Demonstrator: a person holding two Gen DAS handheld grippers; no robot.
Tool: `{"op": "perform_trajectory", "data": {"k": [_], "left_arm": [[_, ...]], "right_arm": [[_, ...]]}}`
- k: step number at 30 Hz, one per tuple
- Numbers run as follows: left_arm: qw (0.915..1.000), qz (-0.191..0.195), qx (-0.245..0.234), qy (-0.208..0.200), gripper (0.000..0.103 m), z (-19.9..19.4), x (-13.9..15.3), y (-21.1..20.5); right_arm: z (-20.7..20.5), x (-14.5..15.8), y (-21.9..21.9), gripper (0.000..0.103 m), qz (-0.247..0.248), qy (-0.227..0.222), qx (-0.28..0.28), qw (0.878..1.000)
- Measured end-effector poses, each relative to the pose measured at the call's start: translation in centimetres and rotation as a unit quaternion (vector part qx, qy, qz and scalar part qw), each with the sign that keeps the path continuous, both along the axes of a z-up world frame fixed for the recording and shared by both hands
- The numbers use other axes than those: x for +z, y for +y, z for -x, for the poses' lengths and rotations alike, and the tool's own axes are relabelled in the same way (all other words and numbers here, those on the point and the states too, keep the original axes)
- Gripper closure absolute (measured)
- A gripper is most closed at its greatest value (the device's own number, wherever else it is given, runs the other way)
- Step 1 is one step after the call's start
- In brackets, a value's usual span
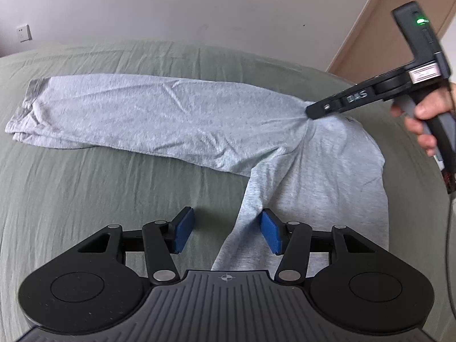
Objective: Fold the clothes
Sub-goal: 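Move both grippers toward the sleeve cuff of the grey shirt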
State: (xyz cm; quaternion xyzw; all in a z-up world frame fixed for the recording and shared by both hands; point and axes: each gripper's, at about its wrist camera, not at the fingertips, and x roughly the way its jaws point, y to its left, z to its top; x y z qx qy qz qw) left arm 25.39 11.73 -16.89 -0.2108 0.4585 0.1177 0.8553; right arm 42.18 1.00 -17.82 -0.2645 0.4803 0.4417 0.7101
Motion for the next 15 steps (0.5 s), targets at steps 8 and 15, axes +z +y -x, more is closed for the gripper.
{"op": "perform_trajectory", "data": {"k": [8, 15], "left_arm": [[0.9836, 0.087, 0.152, -0.043, 0.048, 5.5, 2.1, 10.6], [0.9782, 0.055, 0.197, -0.034, 0.048, 7.2, 2.0, 15.1]], "right_arm": [[0.7, 1.5, -1.5, 0.056, -0.039, -0.006, -0.002, 0.999], [1.7, 1.7, -0.6, 0.056, -0.050, -0.009, 0.014, 0.999]]}}
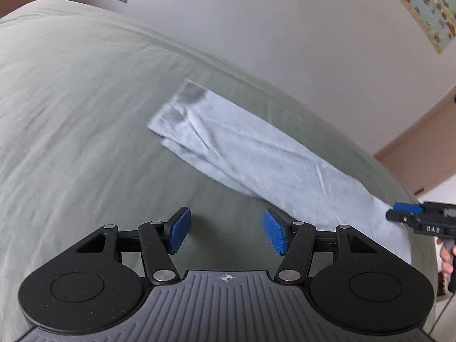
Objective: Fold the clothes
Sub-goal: 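Move both grippers toward the sleeve cuff of the grey shirt, then grasp the sleeve cuff with the left gripper and lift it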
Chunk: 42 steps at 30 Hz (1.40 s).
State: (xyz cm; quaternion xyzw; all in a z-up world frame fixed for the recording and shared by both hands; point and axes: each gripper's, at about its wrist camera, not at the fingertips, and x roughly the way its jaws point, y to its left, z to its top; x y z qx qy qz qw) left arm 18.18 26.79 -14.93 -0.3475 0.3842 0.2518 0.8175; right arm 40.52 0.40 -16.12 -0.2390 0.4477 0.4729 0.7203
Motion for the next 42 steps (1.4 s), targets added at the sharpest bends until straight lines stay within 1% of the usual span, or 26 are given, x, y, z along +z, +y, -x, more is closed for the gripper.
{"op": "perform_trajectory", "data": {"k": [3, 5, 6, 9, 11, 17, 21, 26, 28, 29, 30, 32, 33, 36, 39, 42], "left_arm": [[1.0000, -0.005, 0.001, -0.002, 0.048, -0.6, -0.2, 0.9], [1.0000, -0.008, 0.001, -0.005, 0.048, -1.2, -0.4, 1.4], [0.9999, -0.007, 0.004, -0.009, 0.048, -1.4, -0.6, 1.8], [0.9998, -0.005, 0.007, -0.017, 0.048, -1.9, -0.8, 2.4], [0.9997, -0.003, 0.008, -0.021, 0.048, -2.2, -0.8, 2.8], [0.9994, 0.008, 0.011, -0.032, 0.048, -3.0, -1.2, 3.9], [0.9989, 0.014, 0.015, -0.042, 0.048, -3.7, -1.6, 4.7], [0.9979, 0.021, 0.022, -0.058, 0.048, -3.7, -1.8, 5.2], [0.9977, 0.020, 0.024, -0.061, 0.050, -3.9, -1.8, 5.2], [0.9982, 0.013, 0.022, -0.055, 0.058, -4.0, -1.7, 5.1], [0.9988, 0.005, 0.020, -0.046, 0.072, -4.2, -1.6, 5.0], [0.9994, -0.001, 0.018, -0.031, 0.084, -4.1, -1.5, 5.2], [0.9995, 0.004, 0.018, -0.027, 0.090, -4.0, -1.5, 5.4], [0.9994, 0.017, 0.017, -0.025, 0.096, -3.8, -1.3, 5.7], [0.9998, -0.010, -0.007, -0.012, 0.097, -4.2, 0.0, 4.7], [0.9991, -0.032, -0.026, -0.013, 0.097, -4.3, 1.4, 3.9]], "right_arm": [[1.2, 1.4, 1.7, 0.056, -0.028, 0.000, 0.035, 0.999], [1.7, 2.2, 2.5, 0.056, -0.037, 0.003, 0.056, 0.998], [2.6, 3.3, 3.8, 0.056, -0.047, 0.001, 0.082, 0.996], [3.8, 4.5, 6.2, 0.056, -0.052, 0.000, 0.119, 0.992], [4.9, 5.4, 8.7, 0.056, -0.045, -0.005, 0.145, 0.988], [7.5, 7.8, 12.4, 0.056, -0.033, -0.032, 0.189, 0.981], [9.3, 8.8, 13.6, 0.056, -0.016, -0.047, 0.215, 0.975], [10.4, 8.8, 13.4, 0.056, -0.007, -0.048, 0.222, 0.974], [10.8, 8.6, 13.5, 0.056, -0.002, -0.048, 0.224, 0.973], [11.0, 8.4, 13.8, 0.056, 0.000, -0.048, 0.225, 0.973], [11.2, 8.4, 13.7, 0.056, 0.006, -0.047, 0.227, 0.973], [11.6, 8.4, 13.4, 0.056, 0.016, -0.048, 0.228, 0.972], [11.8, 8.4, 13.3, 0.056, 0.020, -0.049, 0.227, 0.972], [12.2, 8.3, 12.4, 0.056, 0.041, -0.047, 0.212, 0.975], [12.5, 8.4, 11.4, 0.056, 0.048, -0.050, 0.199, 0.978], [12.8, 8.4, 10.1, 0.056, 0.051, -0.051, 0.188, 0.980]]}}
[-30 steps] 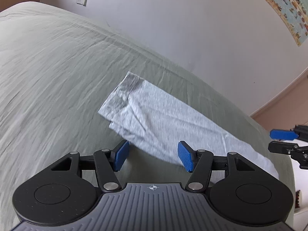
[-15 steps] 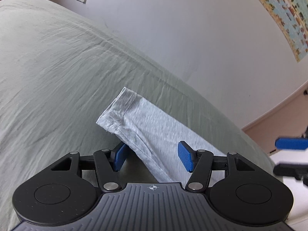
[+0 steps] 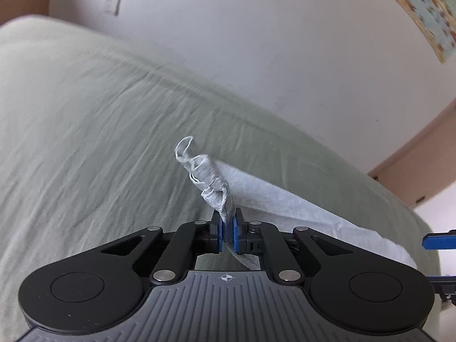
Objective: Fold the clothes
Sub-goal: 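Grasp the sleeve cuff with the left gripper and lift it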
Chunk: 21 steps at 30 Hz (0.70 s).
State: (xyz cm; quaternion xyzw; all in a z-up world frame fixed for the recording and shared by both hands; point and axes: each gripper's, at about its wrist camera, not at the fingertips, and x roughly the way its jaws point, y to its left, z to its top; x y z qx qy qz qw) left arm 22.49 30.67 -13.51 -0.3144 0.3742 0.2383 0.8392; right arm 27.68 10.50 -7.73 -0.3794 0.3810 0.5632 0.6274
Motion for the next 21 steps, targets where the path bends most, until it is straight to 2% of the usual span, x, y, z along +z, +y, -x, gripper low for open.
{"op": "perform_trajectory", "data": {"k": [6, 10, 16, 18, 21], "left_arm": [[0.9973, -0.050, -0.053, -0.012, 0.097, -0.3, 3.5, -2.5], [0.9887, -0.093, -0.115, -0.026, 0.097, -0.3, 6.4, -6.0], [0.9638, -0.149, -0.214, -0.055, 0.097, -0.2, 9.9, -12.5], [0.9570, -0.162, -0.233, -0.059, 0.097, -0.1, 10.3, -13.6], [0.9313, -0.204, -0.293, -0.072, 0.097, 0.4, 11.2, -17.1]], "right_arm": [[0.2, -0.4, -3.2, 0.056, 0.003, 0.004, -0.020, 1.000], [0.0, -1.0, -5.8, 0.056, 0.018, 0.004, -0.039, 0.999], [0.1, -1.3, -9.9, 0.056, 0.028, 0.002, -0.067, 0.997], [0.2, -1.4, -11.2, 0.056, 0.030, 0.004, -0.076, 0.997], [0.3, -1.4, -13.5, 0.055, 0.031, 0.009, -0.090, 0.995]]}}
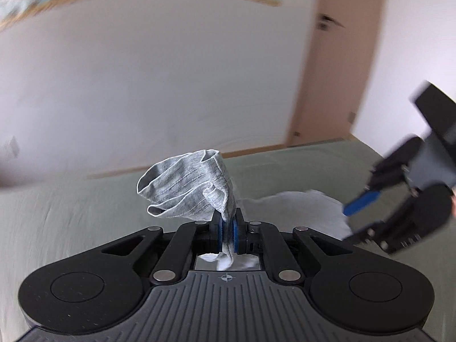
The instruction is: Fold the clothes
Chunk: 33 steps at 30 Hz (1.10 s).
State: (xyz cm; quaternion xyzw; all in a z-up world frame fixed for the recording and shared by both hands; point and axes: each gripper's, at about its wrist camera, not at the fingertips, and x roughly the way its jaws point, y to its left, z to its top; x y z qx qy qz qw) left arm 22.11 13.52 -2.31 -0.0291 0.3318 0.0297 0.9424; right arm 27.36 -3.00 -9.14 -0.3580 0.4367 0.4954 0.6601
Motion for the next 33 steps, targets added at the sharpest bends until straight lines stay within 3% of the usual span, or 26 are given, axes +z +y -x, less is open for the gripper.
{"op": "perform_trajectory", "data": {"k": [5, 12, 14, 21, 23, 29, 33], "left_arm": [[0.9902, -0.074, -0.116, -0.021, 0.097, 1.3, 0.2, -6.2], [0.9536, -0.147, -0.262, -0.008, 0.097, 3.4, -2.8, -11.9], [0.9446, -0.158, -0.288, 0.005, 0.097, 4.1, -4.1, -12.6], [0.9248, -0.197, -0.324, 0.031, 0.097, 5.3, -8.0, -12.3], [0.9232, -0.201, -0.325, 0.040, 0.097, 5.2, -8.8, -12.3], [0.9327, -0.182, -0.309, 0.037, 0.097, 4.4, -9.3, -12.4], [0.9258, -0.193, -0.322, 0.041, 0.097, 5.2, -9.6, -12.0]], "right_arm": [[0.1, -0.1, -3.2, 0.054, 0.000, 0.006, -0.020, 1.000], [0.8, -1.0, -6.3, 0.053, 0.003, 0.013, -0.039, 0.999], [1.1, -1.4, -6.6, 0.053, 0.005, 0.013, -0.037, 0.999], [1.1, -1.7, -6.7, 0.051, 0.006, 0.019, -0.041, 0.999], [0.9, -1.9, -6.4, 0.051, 0.006, 0.020, -0.048, 0.999], [-0.6, -2.4, -6.5, 0.044, -0.022, 0.052, -0.086, 0.995], [-1.2, -3.3, -6.4, 0.044, -0.027, 0.077, -0.103, 0.991]]}}
